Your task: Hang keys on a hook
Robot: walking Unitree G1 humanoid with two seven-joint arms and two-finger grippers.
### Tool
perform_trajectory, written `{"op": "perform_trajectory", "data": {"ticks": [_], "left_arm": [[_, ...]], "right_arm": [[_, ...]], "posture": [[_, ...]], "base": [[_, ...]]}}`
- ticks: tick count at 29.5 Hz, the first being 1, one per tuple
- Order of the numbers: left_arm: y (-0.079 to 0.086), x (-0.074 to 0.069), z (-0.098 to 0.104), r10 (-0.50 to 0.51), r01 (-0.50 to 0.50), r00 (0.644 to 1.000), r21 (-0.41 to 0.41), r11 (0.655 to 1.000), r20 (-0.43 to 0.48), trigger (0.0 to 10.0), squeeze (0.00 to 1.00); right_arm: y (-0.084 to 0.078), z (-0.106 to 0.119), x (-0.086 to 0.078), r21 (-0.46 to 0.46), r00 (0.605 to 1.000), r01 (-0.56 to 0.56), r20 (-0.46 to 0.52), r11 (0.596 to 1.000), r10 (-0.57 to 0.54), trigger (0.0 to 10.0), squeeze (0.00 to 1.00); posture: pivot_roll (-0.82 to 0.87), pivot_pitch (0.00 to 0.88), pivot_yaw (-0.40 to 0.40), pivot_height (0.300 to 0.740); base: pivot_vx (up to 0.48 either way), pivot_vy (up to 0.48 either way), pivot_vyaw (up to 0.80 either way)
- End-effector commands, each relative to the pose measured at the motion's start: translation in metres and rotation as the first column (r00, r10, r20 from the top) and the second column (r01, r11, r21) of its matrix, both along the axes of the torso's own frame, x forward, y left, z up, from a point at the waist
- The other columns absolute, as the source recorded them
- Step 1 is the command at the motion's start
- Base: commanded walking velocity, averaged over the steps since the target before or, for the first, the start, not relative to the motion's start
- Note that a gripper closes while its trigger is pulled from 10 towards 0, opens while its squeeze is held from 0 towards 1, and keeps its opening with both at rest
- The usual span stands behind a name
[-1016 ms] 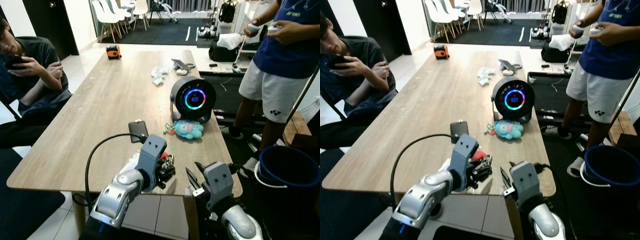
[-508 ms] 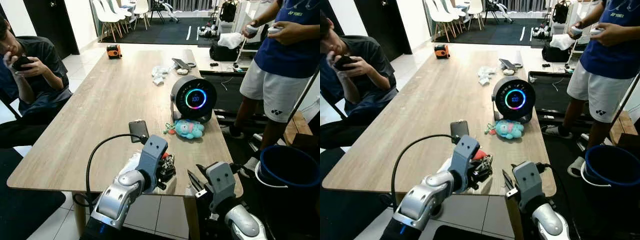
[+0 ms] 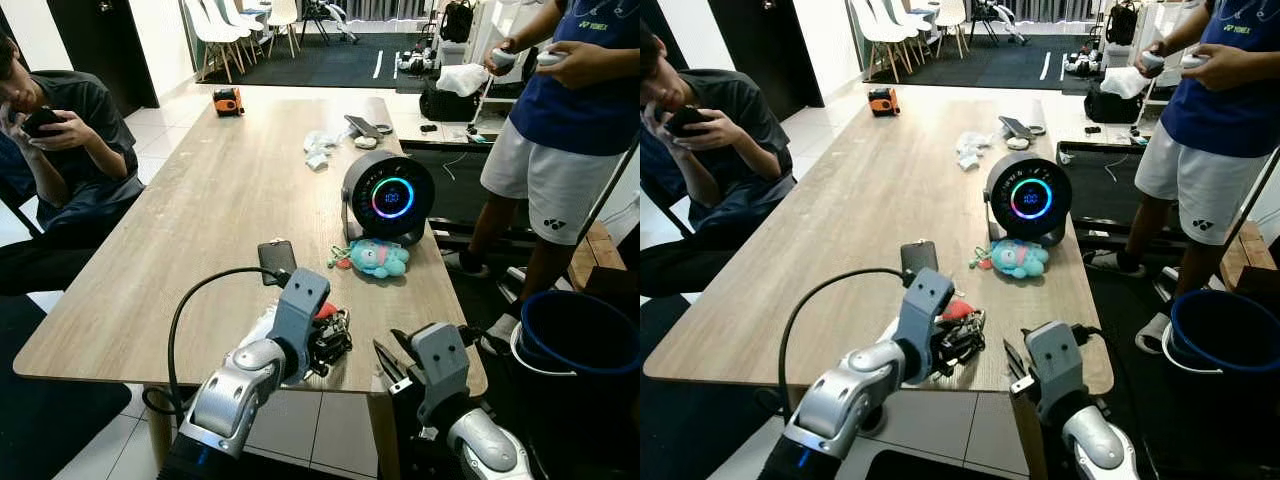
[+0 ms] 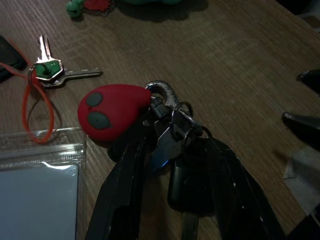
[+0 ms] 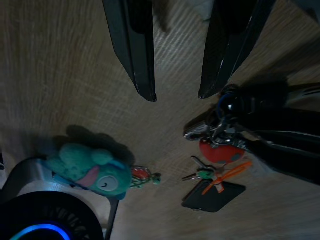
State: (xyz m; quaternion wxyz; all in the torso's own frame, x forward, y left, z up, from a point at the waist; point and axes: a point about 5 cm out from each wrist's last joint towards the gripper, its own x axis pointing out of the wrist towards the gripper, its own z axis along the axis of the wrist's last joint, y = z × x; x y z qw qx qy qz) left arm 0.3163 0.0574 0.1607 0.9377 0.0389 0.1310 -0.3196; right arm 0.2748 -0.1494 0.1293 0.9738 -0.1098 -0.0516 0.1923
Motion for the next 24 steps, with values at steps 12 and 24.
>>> {"op": "perform_trajectory", "data": {"ticks": [12, 24], "left_arm": [[-0.0057, -0.0048, -0.005, -0.005, 0.004, 0.999, -0.019, 1.0, -0.039, 5.9, 0.0], [-0.0124, -0.007, -0.004, -0.013, 0.01, 0.999, -0.052, 0.999, -0.053, 3.5, 0.0]], "right_arm": [[-0.0008, -0.0066, 0.0002, 0.0, 0.999, 0.003, -0.032, 1.0, -0.003, 10.0, 0.0], [-0.0009, -0.0071, 0.0014, -0.005, 0.999, -0.002, -0.036, 1.0, 0.001, 10.0, 0.0]], "posture": [[0.01, 0.185, 0.075, 0.74], [0.01, 0.194, 0.069, 0.74]], "base": [[0.0, 0.0, 0.0], [0.0, 0.0, 0.0]]}}
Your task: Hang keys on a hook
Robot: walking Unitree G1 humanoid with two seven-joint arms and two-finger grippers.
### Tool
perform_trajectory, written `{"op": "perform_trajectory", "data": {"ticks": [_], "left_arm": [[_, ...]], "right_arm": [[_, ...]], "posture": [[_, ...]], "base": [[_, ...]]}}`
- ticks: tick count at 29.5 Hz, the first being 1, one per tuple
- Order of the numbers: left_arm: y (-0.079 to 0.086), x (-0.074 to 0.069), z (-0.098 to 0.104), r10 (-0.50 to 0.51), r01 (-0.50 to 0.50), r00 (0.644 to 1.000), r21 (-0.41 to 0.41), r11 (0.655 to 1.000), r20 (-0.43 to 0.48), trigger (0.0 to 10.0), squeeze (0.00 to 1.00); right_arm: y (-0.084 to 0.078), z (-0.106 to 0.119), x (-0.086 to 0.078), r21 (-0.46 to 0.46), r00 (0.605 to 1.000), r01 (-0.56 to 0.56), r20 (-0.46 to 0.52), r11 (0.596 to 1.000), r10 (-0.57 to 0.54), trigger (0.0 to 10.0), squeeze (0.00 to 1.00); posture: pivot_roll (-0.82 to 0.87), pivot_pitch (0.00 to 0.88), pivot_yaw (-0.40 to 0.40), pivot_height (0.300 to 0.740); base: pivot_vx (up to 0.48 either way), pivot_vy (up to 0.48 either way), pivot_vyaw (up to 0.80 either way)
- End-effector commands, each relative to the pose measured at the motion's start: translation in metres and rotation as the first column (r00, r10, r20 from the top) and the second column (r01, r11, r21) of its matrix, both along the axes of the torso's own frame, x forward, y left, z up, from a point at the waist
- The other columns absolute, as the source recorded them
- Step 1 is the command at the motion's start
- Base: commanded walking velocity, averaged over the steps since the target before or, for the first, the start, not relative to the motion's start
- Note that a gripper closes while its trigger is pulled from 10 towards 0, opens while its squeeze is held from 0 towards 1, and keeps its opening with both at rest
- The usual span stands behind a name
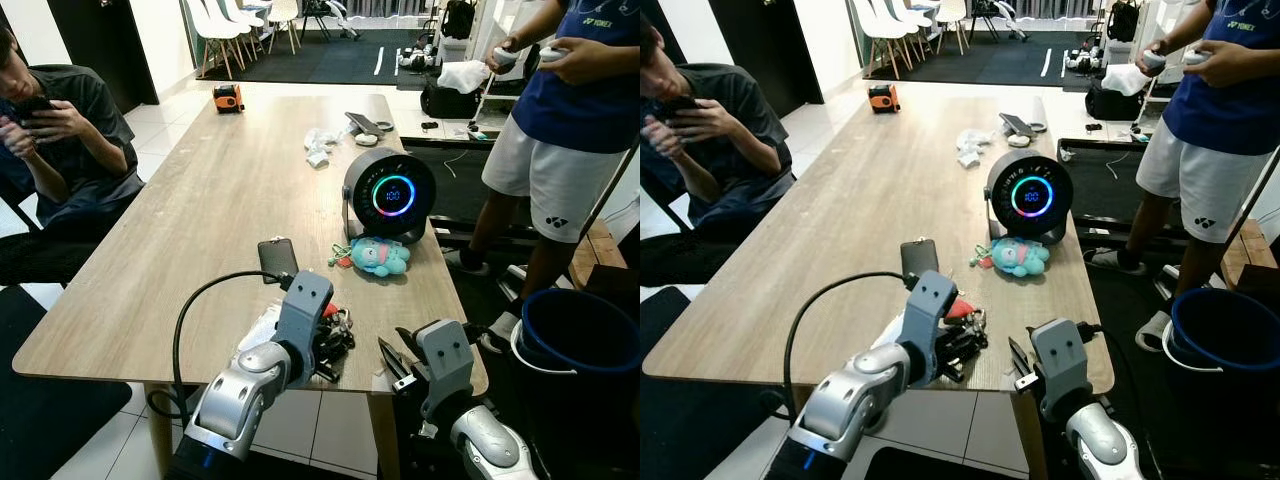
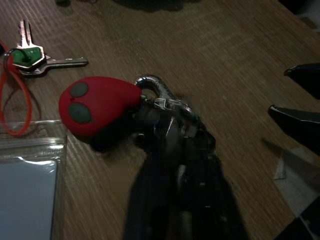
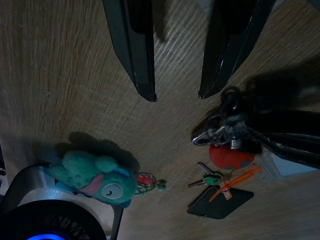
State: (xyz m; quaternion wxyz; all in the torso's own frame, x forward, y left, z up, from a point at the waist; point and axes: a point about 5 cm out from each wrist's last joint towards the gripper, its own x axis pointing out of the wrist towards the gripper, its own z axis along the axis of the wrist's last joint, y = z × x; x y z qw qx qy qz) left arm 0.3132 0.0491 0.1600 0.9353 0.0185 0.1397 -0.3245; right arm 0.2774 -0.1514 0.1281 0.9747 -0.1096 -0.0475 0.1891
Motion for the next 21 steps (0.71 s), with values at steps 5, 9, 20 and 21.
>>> {"op": "perform_trajectory", "data": {"ticks": [5, 9, 20, 21], "left_arm": [[-0.004, -0.003, -0.003, -0.002, 0.002, 1.0, -0.021, 1.0, -0.024, 2.8, 0.0], [-0.002, -0.003, -0.003, 0.004, -0.004, 1.0, -0.021, 1.0, -0.02, 3.7, 0.0], [0.018, 0.001, 0.022, 0.078, -0.07, 0.995, -0.131, 0.989, 0.058, 10.0, 0.0], [0.019, -0.001, 0.024, 0.067, -0.058, 0.995, -0.125, 0.99, 0.07, 10.0, 0.47]], "right_arm": [[0.001, -0.007, -0.001, -0.007, 0.999, -0.011, -0.031, 1.0, 0.011, 10.0, 0.0], [0.001, -0.007, -0.001, -0.008, 0.999, -0.012, -0.032, 1.0, 0.012, 10.0, 0.0], [0.002, -0.006, 0.001, -0.007, 1.0, -0.015, -0.024, 1.0, 0.015, 10.0, 0.0], [0.002, -0.006, 0.001, -0.007, 1.0, -0.016, -0.024, 1.0, 0.016, 10.0, 0.0]], "posture": [[0.01, 0.192, 0.068, 0.74], [0.01, 0.186, 0.066, 0.74], [0.01, 0.174, 0.066, 0.74], [0.01, 0.174, 0.065, 0.74]], "base": [[0.0, 0.0, 0.0], [0.0, 0.0, 0.0], [0.0, 0.0, 0.0], [0.0, 0.0, 0.0]]}}
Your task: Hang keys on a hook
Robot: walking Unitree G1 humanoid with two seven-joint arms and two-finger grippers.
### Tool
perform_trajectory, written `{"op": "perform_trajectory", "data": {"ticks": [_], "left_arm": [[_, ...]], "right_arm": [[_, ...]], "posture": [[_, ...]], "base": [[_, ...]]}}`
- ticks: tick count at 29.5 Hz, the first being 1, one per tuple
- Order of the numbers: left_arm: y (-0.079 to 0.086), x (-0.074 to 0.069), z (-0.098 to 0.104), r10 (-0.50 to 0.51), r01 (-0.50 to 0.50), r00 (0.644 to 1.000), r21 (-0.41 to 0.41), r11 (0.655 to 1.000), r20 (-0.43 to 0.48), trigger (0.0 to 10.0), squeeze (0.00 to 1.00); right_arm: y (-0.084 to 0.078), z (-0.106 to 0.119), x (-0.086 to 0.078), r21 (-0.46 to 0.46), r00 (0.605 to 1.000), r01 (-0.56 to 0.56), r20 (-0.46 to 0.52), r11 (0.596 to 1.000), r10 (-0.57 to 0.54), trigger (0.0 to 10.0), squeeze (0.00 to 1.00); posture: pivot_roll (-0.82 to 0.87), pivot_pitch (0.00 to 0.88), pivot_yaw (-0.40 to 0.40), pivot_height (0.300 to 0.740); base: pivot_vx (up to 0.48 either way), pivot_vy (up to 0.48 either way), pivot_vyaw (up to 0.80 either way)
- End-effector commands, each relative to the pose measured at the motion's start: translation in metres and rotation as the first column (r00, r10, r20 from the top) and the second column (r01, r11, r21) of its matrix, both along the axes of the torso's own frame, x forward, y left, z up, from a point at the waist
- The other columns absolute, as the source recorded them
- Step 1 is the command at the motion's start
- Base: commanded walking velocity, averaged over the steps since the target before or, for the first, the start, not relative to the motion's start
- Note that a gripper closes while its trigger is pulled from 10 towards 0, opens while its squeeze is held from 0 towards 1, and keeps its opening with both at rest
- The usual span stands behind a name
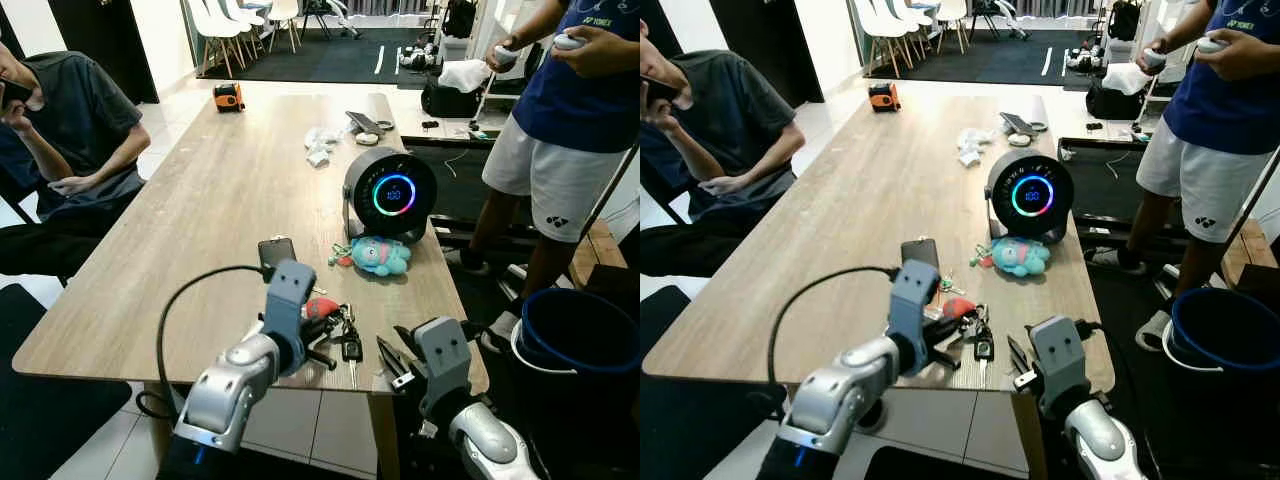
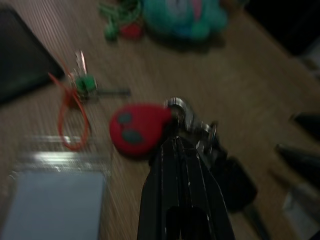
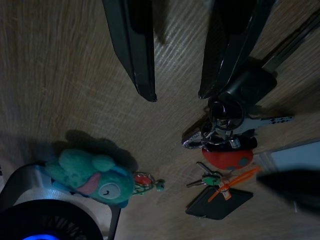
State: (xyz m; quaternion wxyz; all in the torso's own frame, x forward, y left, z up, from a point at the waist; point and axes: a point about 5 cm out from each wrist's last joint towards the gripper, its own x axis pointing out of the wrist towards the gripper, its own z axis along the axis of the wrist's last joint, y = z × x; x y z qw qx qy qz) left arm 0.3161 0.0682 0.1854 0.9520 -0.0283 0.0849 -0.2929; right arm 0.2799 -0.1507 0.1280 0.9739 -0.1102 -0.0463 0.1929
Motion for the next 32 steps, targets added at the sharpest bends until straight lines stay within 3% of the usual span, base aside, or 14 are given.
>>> {"op": "perform_trajectory", "data": {"ticks": [1, 7, 8, 9, 10, 16, 32], "left_arm": [[-0.001, -0.005, -0.001, -0.027, 0.027, 1.0, -0.002, 1.0, 0.002, 10.0, 1.0], [-0.013, -0.016, -0.006, -0.066, 0.067, 0.998, 0.01, 0.998, -0.022, 10.0, 1.0], [-0.017, -0.016, -0.008, -0.066, 0.066, 0.997, 0.01, 0.998, -0.028, 10.0, 0.93], [-0.017, -0.016, -0.008, -0.066, 0.066, 0.997, 0.01, 0.998, -0.028, 10.0, 0.93], [-0.021, -0.016, -0.009, -0.061, 0.061, 0.998, 0.012, 0.998, -0.036, 10.0, 0.0], [-0.038, -0.012, -0.013, -0.031, 0.033, 0.998, 0.035, 0.999, -0.051, 10.0, 0.0], [-0.039, -0.005, -0.022, 0.071, -0.067, 0.996, 0.066, 0.996, -0.06, 10.0, 0.0]], "right_arm": [[0.001, -0.006, -0.002, -0.005, 1.0, -0.009, -0.022, 1.0, 0.009, 10.0, 0.0], [0.002, -0.007, -0.001, -0.005, 1.0, -0.013, -0.024, 1.0, 0.013, 10.0, 0.0], [0.002, -0.007, -0.001, -0.005, 1.0, -0.014, -0.024, 1.0, 0.014, 10.0, 0.0], [0.002, -0.007, -0.001, -0.005, 1.0, -0.014, -0.024, 1.0, 0.014, 10.0, 0.0], [0.002, -0.007, -0.001, -0.005, 1.0, -0.015, -0.025, 1.0, 0.015, 10.0, 0.0], [0.005, -0.007, -0.001, -0.005, 0.999, -0.022, -0.028, 1.0, 0.022, 10.0, 0.0], [0.005, -0.008, -0.002, -0.005, 0.999, -0.028, -0.033, 1.0, 0.028, 10.0, 0.0]], "posture": [[0.01, 0.173, 0.065, 0.74], [0.02, 0.179, 0.061, 0.74], [0.02, 0.18, 0.061, 0.74], [0.02, 0.18, 0.061, 0.74], [0.02, 0.181, 0.061, 0.74], [0.02, 0.194, 0.061, 0.74], [0.01, 0.206, 0.06, 0.74]], "base": [[0.0, 0.0, 0.0], [0.0, 0.0, 0.0], [0.0, 0.0, 0.0], [0.0, 0.0, 0.0], [0.0, 0.0, 0.0], [0.0, 0.0, 0.0], [0.0, 0.0, 0.0]]}}
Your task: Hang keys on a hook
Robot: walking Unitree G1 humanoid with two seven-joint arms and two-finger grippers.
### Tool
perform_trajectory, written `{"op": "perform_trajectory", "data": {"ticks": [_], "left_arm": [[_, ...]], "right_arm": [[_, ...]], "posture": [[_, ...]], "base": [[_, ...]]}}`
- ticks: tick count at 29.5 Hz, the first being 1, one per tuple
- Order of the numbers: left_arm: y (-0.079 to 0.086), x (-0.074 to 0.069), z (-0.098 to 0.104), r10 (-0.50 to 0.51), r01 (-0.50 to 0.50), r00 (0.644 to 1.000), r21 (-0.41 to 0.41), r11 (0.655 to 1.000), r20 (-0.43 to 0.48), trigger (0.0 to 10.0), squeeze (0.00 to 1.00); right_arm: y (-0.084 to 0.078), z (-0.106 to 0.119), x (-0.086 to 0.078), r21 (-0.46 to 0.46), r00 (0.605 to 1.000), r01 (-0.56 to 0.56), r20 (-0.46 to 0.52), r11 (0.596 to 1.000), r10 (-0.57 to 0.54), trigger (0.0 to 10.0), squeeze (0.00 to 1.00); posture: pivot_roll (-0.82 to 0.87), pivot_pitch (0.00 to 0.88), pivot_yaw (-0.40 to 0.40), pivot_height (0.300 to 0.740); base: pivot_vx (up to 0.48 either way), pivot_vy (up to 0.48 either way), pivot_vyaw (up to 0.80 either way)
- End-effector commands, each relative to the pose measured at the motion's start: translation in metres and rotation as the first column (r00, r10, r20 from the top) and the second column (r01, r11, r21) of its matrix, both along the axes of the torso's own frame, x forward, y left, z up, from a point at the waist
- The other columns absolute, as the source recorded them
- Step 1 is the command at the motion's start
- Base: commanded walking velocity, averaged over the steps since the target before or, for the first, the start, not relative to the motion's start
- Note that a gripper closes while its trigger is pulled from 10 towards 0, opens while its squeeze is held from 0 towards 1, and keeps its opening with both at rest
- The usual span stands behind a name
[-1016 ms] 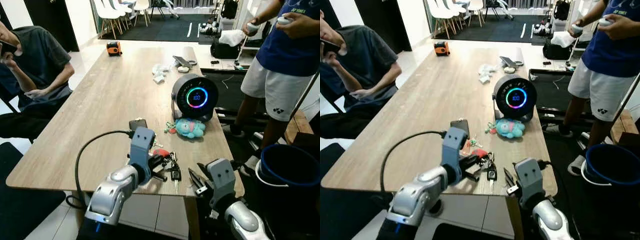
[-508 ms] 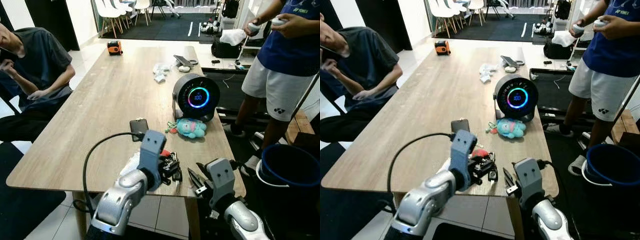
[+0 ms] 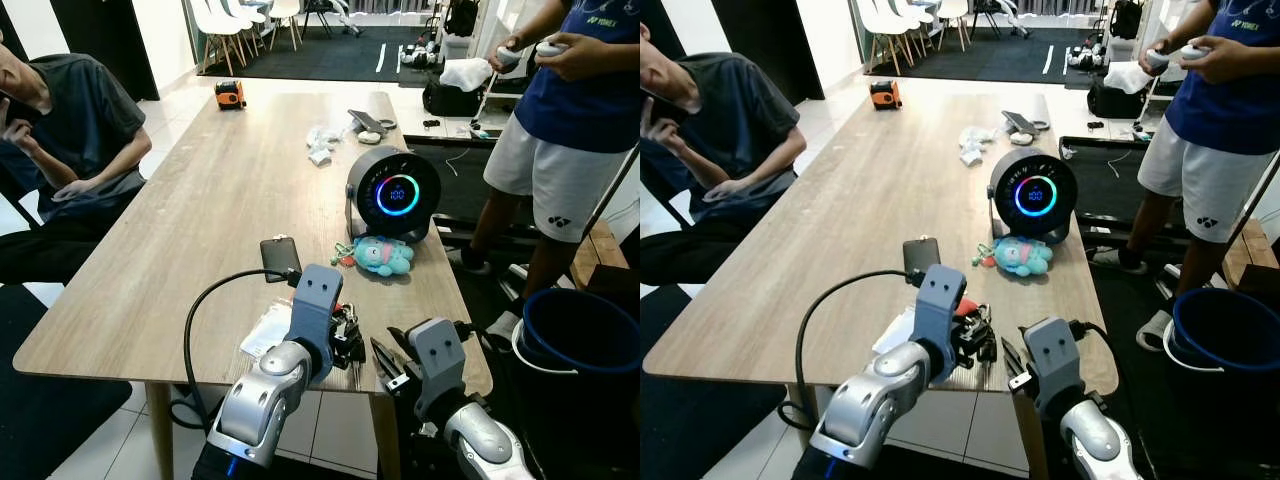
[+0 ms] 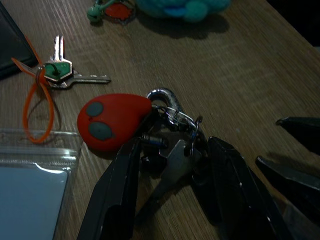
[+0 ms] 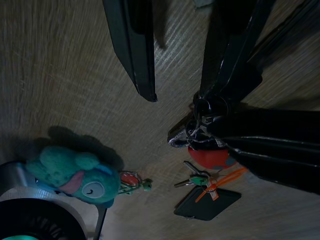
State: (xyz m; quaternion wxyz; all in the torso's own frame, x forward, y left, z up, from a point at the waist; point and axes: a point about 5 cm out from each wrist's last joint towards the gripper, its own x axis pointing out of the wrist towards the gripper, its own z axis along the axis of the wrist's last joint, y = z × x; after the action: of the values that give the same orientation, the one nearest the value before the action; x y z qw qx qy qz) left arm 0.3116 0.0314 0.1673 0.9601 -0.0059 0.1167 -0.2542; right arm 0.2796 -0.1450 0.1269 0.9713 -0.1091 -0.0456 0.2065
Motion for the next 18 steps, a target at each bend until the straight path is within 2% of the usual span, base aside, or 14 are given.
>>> {"op": "perform_trajectory", "data": {"ticks": [1, 6, 7, 8, 9, 10, 12, 14, 15, 18], "left_arm": [[-0.0012, -0.0006, -0.0037, -0.011, 0.011, 1.0, -0.003, 1.0, -0.014, 9.9, 0.0], [0.0021, -0.0055, -0.0058, -0.063, 0.063, 0.998, 0.003, 0.998, -0.015, 9.5, 0.0], [0.0024, -0.0062, -0.0064, -0.066, 0.066, 0.998, 0.004, 0.998, -0.016, 9.1, 0.0], [0.0018, -0.0067, -0.0076, -0.068, 0.068, 0.998, 0.004, 0.998, -0.016, 8.2, 0.0], [0.0018, -0.0067, -0.0076, -0.068, 0.068, 0.998, 0.004, 0.998, -0.016, 8.2, 0.0], [0.0007, -0.0071, -0.0079, -0.067, 0.067, 0.998, 0.001, 0.998, -0.017, 6.9, 0.0], [0.0001, -0.0075, -0.0079, -0.066, 0.066, 0.998, 0.0, 0.998, -0.016, 6.9, 0.0], [-0.0013, -0.0077, -0.0078, -0.061, 0.061, 0.998, -0.006, 0.998, -0.017, 5.4, 0.0], [-0.0013, -0.0077, -0.0078, -0.061, 0.061, 0.998, -0.006, 0.998, -0.017, 5.4, 0.0], [-0.0027, -0.0068, -0.0077, -0.044, 0.044, 0.999, -0.012, 0.999, -0.02, 4.4, 0.0]], "right_arm": [[-0.0004, -0.0067, -0.0021, -0.006, 1.0, -0.001, -0.028, 1.0, 0.001, 10.0, 0.0], [-0.0005, -0.0064, -0.0017, -0.006, 1.0, -0.001, -0.027, 1.0, 0.0, 10.0, 0.0], [-0.0007, -0.0064, -0.0012, -0.006, 1.0, 0.0, -0.027, 1.0, 0.0, 10.0, 0.0], [-0.0006, -0.0062, -0.0001, -0.006, 1.0, -0.001, -0.027, 1.0, 0.001, 10.0, 0.0], [-0.0006, -0.0062, -0.0001, -0.006, 1.0, -0.001, -0.027, 1.0, 0.001, 10.0, 0.0], [-0.0002, -0.006, 0.0001, -0.005, 1.0, -0.002, -0.026, 1.0, 0.002, 10.0, 0.0], [0.0, -0.0059, 0.0, -0.005, 1.0, -0.002, -0.025, 1.0, 0.002, 10.0, 0.0], [0.0005, -0.0058, 0.0, -0.004, 1.0, -0.003, -0.025, 1.0, 0.003, 10.0, 0.0], [0.0005, -0.0058, 0.0, -0.004, 1.0, -0.003, -0.025, 1.0, 0.003, 10.0, 0.0], [0.0005, -0.0058, 0.0001, -0.005, 1.0, -0.004, -0.024, 1.0, 0.004, 10.0, 0.0]], "posture": [[0.01, 0.206, 0.06, 0.74], [0.02, 0.203, 0.06, 0.74], [0.02, 0.202, 0.06, 0.74], [0.02, 0.201, 0.059, 0.74], [0.02, 0.201, 0.059, 0.74], [0.02, 0.201, 0.059, 0.74], [0.02, 0.201, 0.059, 0.74], [0.02, 0.201, 0.059, 0.74], [0.02, 0.201, 0.059, 0.74], [0.02, 0.2, 0.059, 0.74]], "base": [[0.0, 0.0, 0.0], [0.0, 0.0, 0.0], [0.0, 0.0, 0.0], [0.0, 0.0, 0.0], [0.0, 0.0, 0.0], [0.0, 0.0, 0.0], [0.0, 0.0, 0.0], [0.0, 0.0, 0.0], [0.0, 0.0, 0.0], [0.0, 0.0, 0.0]]}}
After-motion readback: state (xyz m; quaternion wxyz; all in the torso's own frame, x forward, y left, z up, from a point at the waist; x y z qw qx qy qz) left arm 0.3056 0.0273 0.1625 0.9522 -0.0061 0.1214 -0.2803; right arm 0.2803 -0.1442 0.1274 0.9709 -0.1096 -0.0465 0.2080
